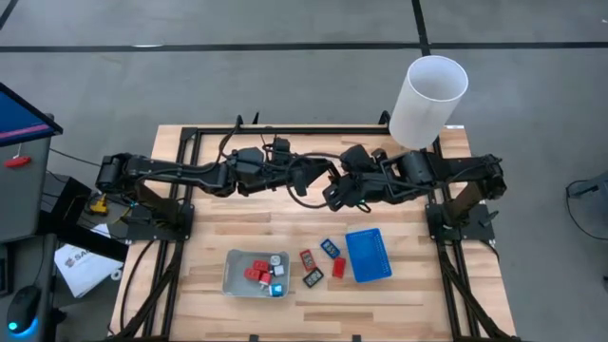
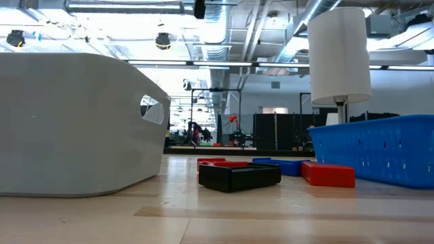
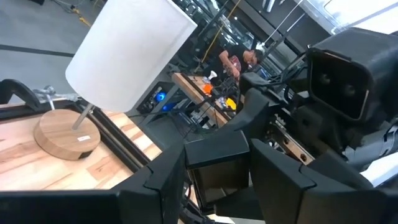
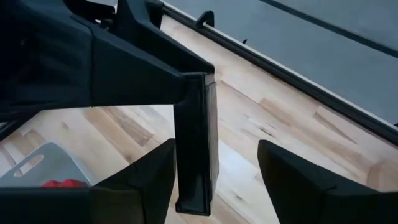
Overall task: Pick & Place Office items
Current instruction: Put the top black digital timer into the blue bin
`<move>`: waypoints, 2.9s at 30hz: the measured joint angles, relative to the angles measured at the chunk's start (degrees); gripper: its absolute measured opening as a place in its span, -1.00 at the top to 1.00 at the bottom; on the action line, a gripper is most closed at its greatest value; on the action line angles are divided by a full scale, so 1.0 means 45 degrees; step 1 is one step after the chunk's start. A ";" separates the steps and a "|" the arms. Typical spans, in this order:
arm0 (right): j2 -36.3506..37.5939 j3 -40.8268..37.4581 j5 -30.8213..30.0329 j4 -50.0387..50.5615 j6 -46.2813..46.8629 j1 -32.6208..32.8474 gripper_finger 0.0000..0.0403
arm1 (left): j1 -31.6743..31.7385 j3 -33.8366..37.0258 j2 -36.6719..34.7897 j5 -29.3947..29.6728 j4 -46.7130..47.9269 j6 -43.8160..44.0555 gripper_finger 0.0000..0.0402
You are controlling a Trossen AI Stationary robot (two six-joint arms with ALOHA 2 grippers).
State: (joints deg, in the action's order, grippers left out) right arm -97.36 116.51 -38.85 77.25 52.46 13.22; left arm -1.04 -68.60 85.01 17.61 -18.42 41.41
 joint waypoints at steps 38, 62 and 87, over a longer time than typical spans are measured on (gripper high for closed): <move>0.0000 0.0000 0.0248 -0.0461 0.0374 0.0192 0.42 | 0.0384 -0.0005 -0.0389 -0.0053 0.0075 -0.0354 0.24; 0.0353 0.0004 0.0311 0.0324 0.1342 0.0471 0.13 | 0.0495 -0.0015 -0.0393 -0.0131 0.0676 -0.0153 0.24; 0.0335 0.0000 0.1466 -0.0699 -0.0626 -0.0576 -0.18 | 0.0495 -0.0015 -0.0393 -0.0126 0.0637 0.0194 0.24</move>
State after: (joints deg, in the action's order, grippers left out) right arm -95.85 116.51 -32.26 74.11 49.65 10.63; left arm 1.19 -68.66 83.24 17.04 -15.55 42.28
